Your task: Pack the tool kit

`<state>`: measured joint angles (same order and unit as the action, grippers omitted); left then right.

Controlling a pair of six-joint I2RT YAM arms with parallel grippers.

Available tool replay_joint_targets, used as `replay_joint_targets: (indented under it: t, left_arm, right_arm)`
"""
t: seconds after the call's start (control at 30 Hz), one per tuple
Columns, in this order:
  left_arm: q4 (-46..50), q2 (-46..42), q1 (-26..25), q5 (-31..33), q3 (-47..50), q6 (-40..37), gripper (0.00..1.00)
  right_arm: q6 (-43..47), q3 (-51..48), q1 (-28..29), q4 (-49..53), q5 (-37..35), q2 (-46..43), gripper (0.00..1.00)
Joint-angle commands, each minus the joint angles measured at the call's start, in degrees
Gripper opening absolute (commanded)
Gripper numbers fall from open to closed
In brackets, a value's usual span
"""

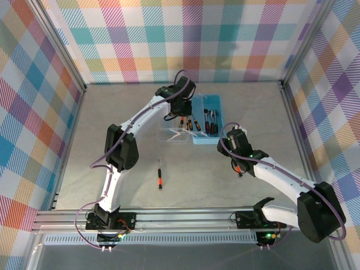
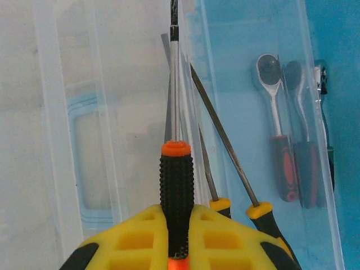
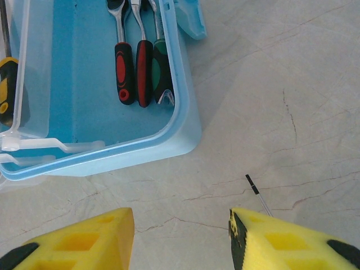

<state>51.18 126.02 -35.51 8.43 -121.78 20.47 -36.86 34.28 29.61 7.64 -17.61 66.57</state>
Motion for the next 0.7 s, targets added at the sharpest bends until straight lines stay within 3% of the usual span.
replay_joint_targets:
  t: [0.0, 0.2, 0.4, 0.5, 0.67]
  left_arm:
    - [2.23, -0.59, -0.44, -0.48, -1.94, -0.47, 0.22]
    - [2.52, -3.09, -0.44, -1.89, -1.71, -0.88, 0.44]
    - [2.19, -9.82, -0.66, -2.66, 0.41, -0.88, 0.46]
    - [-1.74, -18.05, -0.97, -2.04, 8.51, -0.45, 0.47]
    - [-11.71, -37.14, -1.06, 1.05, 34.30, 4.48, 0.51]
  right_arm:
    - [0.22, -0.04, -0.07, -0.92, -1.03, 0.45, 0.49]
    - [0.56, 0.08, -0.12, -1.00, -0.42, 0.67, 0.49]
    - [0.64, -0.01, -0.07, -0.99, -0.24, 0.63, 0.49]
    - [0.51, -0.01, -0.08, -1.33, -0.16, 0.89, 0.49]
    - [0.54, 0.35, -0.08, -1.49, 0.18, 2.14, 0.49]
